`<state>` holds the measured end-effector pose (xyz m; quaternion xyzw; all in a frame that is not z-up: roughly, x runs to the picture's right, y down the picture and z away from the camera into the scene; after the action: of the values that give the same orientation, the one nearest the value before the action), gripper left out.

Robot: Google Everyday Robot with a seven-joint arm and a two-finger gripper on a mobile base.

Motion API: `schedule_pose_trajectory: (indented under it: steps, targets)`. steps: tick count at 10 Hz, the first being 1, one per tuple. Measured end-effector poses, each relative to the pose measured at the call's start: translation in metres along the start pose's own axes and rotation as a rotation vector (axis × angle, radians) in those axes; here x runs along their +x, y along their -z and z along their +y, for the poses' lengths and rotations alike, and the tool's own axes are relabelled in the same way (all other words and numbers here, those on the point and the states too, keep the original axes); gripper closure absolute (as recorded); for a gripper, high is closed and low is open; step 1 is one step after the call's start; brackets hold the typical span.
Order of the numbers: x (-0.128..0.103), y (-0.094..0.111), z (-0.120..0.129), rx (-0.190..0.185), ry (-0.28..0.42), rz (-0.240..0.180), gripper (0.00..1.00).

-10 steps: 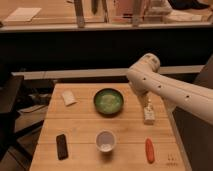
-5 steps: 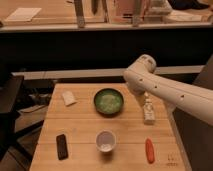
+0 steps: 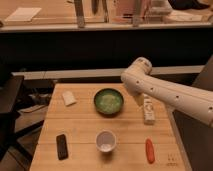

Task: Pick up the ceramic bowl

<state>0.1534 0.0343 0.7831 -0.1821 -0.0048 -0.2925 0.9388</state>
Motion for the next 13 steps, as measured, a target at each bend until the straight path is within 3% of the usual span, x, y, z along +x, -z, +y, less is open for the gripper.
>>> schedule_pose_trajectory:
  steps: [13]
  targets:
    - [-0.025,-0.056,-0.010,0.046,0.193,-0.013,0.20]
